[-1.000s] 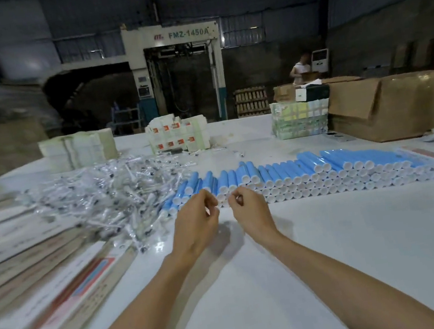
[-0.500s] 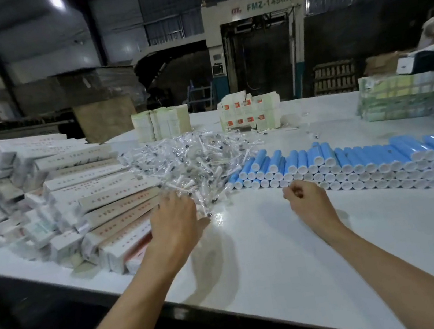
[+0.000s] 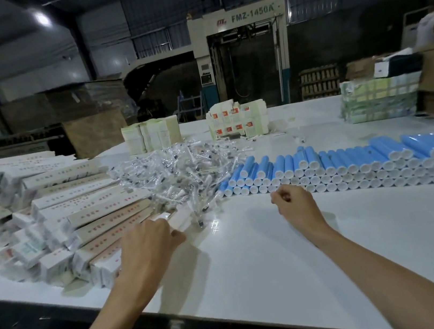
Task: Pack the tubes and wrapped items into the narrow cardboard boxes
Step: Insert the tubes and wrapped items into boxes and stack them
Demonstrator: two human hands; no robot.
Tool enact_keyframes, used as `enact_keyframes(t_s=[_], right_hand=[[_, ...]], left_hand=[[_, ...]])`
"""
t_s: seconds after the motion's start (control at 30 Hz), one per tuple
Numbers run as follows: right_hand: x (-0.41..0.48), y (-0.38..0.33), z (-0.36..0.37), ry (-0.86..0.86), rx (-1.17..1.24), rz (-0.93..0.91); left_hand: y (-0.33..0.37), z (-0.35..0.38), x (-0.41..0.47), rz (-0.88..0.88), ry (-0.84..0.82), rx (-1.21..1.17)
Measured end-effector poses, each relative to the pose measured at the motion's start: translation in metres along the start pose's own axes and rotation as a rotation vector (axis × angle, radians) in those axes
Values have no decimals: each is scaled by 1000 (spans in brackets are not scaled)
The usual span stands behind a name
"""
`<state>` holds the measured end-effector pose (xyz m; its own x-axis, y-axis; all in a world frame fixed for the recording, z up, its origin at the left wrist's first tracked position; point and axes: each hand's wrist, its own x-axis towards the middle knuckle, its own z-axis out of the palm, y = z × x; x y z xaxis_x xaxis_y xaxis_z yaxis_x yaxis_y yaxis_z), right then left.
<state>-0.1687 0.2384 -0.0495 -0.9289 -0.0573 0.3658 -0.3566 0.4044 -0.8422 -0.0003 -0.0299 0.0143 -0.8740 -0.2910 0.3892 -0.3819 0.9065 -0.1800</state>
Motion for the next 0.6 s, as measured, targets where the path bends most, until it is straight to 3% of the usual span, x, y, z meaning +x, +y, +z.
enact_keyframes(t_s=[0.13, 0.23, 0.33, 0.43, 0.6], right_hand=[[-1, -2, 0, -6, 16, 3], [-2, -5, 0, -10, 6, 3], [-1, -4, 0, -32, 28, 16], [0, -3, -1, -22, 47, 32], [1, -8, -3, 31, 60, 62]], left_hand=[[-6, -11, 5, -2, 116, -327], [6, -27, 17, 65, 95, -717], [37, -35, 34, 49, -38, -1160], [73, -30, 54, 45, -282, -1575], [128, -3, 92, 236, -327, -1792]])
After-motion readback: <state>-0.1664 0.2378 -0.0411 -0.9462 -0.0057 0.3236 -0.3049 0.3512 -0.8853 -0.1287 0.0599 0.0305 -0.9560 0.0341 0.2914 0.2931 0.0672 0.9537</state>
